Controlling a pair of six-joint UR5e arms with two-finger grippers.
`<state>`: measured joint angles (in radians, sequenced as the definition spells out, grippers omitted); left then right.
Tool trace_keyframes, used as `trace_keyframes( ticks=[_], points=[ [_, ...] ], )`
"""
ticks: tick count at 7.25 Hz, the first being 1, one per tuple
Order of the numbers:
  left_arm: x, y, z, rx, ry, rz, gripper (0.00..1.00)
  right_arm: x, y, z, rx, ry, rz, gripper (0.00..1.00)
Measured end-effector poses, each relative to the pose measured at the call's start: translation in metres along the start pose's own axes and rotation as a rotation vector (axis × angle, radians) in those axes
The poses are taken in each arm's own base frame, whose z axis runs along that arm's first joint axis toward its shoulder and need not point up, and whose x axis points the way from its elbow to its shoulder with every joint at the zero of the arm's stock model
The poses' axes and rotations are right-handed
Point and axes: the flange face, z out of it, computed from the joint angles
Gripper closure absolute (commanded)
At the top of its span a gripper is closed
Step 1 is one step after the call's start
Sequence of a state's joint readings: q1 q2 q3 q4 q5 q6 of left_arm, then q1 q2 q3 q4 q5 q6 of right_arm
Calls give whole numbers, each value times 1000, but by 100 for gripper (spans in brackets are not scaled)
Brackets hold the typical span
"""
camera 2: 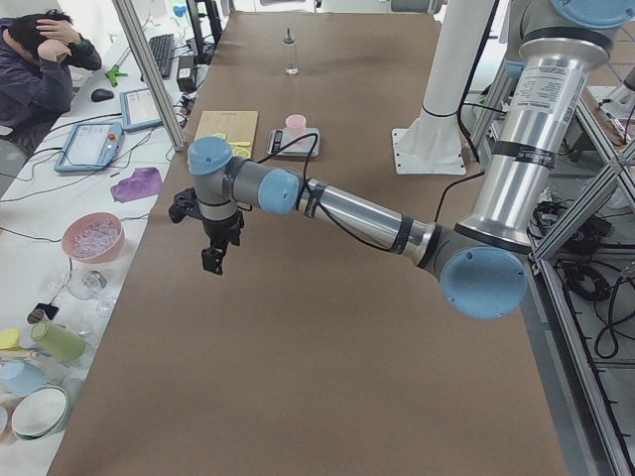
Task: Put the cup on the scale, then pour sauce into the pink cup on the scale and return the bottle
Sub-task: 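Open the left gripper and withdraw the left arm from the cup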
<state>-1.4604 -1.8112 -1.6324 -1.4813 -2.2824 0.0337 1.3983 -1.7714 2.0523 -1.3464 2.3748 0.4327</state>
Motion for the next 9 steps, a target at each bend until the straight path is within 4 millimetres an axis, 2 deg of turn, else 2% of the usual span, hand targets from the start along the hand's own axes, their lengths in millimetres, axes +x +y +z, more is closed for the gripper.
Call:
trace_keyframes(
  ticks=[1, 2, 4, 5, 7, 9],
  points=[
    [-21, 18, 8, -15, 44, -13, 1, -13, 1, 12, -3, 25, 18, 0],
    [-30, 30, 13, -21, 66, -21, 1, -28, 3, 26, 15, 47, 32, 0],
    [-35, 42, 19, -31, 79, -30, 1, -54, 10, 63, 56, 100, 57, 0],
    [-36, 44, 20, -31, 81, -30, 1, -61, 14, 83, 79, 136, 49, 0],
    [-35, 46, 20, -29, 81, -28, 1, -53, 16, 129, 137, 134, 34, 1],
    [-35, 48, 21, -30, 82, -29, 1, -58, 18, 167, 197, 149, 28, 2]
  ],
)
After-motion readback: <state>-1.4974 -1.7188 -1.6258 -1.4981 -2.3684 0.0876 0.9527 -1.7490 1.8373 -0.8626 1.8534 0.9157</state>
